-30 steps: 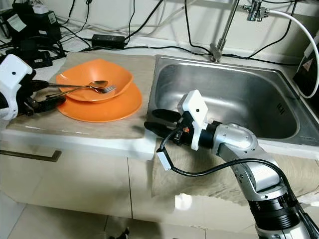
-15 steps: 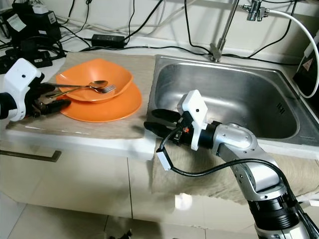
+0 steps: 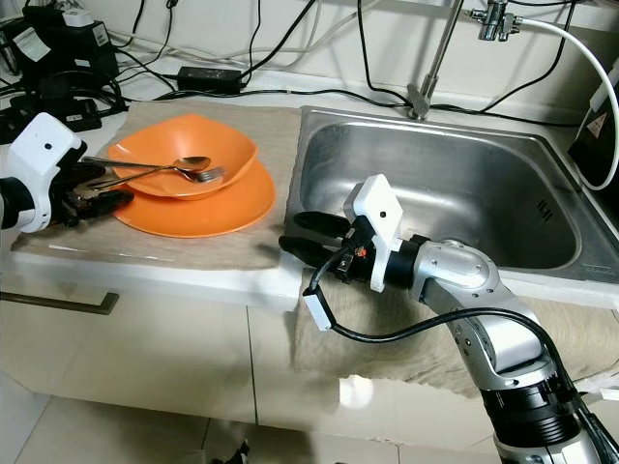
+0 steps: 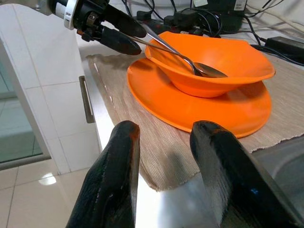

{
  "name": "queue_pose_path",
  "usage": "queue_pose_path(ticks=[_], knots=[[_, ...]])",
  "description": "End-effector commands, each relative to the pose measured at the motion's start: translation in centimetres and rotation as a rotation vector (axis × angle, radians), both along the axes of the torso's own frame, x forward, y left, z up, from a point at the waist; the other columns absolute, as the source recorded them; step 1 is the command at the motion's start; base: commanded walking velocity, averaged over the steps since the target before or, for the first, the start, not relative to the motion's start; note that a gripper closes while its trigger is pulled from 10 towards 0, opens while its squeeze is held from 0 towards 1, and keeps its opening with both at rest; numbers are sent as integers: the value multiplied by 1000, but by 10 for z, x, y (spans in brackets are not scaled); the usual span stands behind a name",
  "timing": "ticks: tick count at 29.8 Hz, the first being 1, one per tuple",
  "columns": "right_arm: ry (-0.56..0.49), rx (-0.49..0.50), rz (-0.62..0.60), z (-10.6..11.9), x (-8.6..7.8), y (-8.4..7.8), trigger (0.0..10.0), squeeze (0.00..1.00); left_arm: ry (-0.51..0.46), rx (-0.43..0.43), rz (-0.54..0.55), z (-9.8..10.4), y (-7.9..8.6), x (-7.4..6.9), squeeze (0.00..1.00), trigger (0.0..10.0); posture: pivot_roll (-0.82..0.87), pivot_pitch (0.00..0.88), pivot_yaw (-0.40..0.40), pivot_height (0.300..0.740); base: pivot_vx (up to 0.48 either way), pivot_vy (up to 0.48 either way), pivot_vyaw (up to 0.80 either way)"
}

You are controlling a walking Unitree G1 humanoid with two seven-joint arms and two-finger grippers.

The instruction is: Kitchen organization

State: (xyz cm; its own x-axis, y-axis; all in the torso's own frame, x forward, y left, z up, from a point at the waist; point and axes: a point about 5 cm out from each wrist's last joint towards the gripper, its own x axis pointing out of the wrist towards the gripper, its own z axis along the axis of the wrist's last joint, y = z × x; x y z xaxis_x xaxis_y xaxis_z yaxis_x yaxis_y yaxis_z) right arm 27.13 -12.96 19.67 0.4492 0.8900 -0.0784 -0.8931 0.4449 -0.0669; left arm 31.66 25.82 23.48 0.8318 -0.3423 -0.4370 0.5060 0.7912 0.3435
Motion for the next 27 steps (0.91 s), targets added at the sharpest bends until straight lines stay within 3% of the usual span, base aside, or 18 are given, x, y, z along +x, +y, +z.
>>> queue_pose_path(ticks=[1, 3, 5, 17, 18, 21, 22, 27], knots=[[-18, -12, 12, 4, 0, 2, 10000, 0, -8, 12, -6, 2, -2, 2, 0, 4706, -23, 0, -29, 740, 0, 0, 0], [-18, -12, 13, 4, 0, 2, 10000, 0, -8, 13, -6, 2, -2, 2, 0, 4392, -23, 0, -29, 740, 0, 0, 0], [-19, -12, 14, 4, -1, 3, 10000, 0, -9, 16, -5, 2, -2, 2, 0, 3294, -23, 0, -30, 740, 0, 0, 0], [-19, -14, 15, 3, -2, 2, 10000, 0, -12, 16, -7, 2, -2, 3, 0, 2471, -22, 0, -32, 740, 0, 0, 0], [-19, -13, 16, 4, -2, 2, 10000, 0, -12, 15, -9, 2, -2, 3, 0, 1490, -21, 0, -32, 740, 0, 0, 0], [-19, -11, 17, 4, -2, 2, 10000, 0, -13, 13, -9, 3, -2, 3, 0, 1490, -21, 0, -32, 740, 0, 0, 0], [-20, -9, 18, 4, -2, 2, 10000, 0, -14, 13, -10, 4, -3, 3, 0, 235, -21, 0, -32, 740, 0, 0, 0], [-20, -5, 20, 4, -3, 2, 10000, 0, -33, -2, -19, 8, -5, 3, 0, 0, -21, 0, -31, 740, 0, 0, 0]])
